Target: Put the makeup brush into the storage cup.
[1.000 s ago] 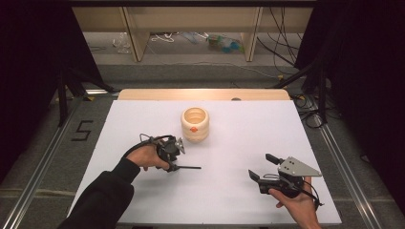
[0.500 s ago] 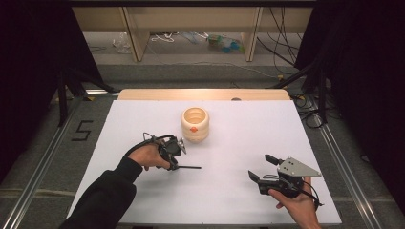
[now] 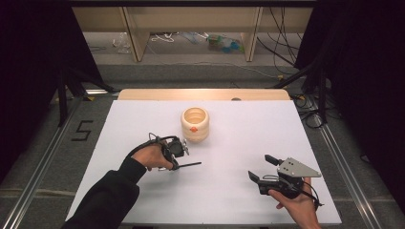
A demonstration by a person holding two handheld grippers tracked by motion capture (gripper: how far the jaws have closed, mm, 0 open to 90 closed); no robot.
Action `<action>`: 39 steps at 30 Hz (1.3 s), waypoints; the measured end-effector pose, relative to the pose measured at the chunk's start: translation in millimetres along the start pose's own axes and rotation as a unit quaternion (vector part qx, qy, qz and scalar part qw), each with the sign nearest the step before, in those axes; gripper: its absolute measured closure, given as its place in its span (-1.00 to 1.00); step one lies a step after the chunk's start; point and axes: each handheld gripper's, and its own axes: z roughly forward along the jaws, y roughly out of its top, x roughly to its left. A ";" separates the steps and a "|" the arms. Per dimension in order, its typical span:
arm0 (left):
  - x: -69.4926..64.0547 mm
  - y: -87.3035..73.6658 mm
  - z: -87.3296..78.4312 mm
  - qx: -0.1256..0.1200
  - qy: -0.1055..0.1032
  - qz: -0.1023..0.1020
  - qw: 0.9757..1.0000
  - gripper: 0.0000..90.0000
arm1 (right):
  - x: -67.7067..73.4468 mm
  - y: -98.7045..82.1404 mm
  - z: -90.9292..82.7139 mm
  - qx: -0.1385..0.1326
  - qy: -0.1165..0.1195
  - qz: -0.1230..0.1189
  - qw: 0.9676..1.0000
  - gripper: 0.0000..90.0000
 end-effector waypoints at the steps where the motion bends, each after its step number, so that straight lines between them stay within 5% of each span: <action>1: 0.7 0.2 -0.1 0.001 -0.002 0.000 1.000 0.85 | 0.4 0.0 -0.8 0.009 0.005 0.004 1.000 -0.56; 23: -2.2 4.2 -4.1 -0.023 -0.017 -0.001 1.000 0.90 | 7.9 3.2 3.1 0.007 0.006 -0.031 0.999 -0.55; 30: -18.5 19.4 -18.9 -0.058 -0.039 0.027 0.997 0.90 | 20.9 9.9 11.3 0.009 0.015 -0.076 0.997 -0.54; 39: -27.5 25.0 -30.5 -0.071 -0.047 0.032 0.996 0.90 | 48.8 21.8 35.7 0.026 0.016 -0.160 0.987 -0.54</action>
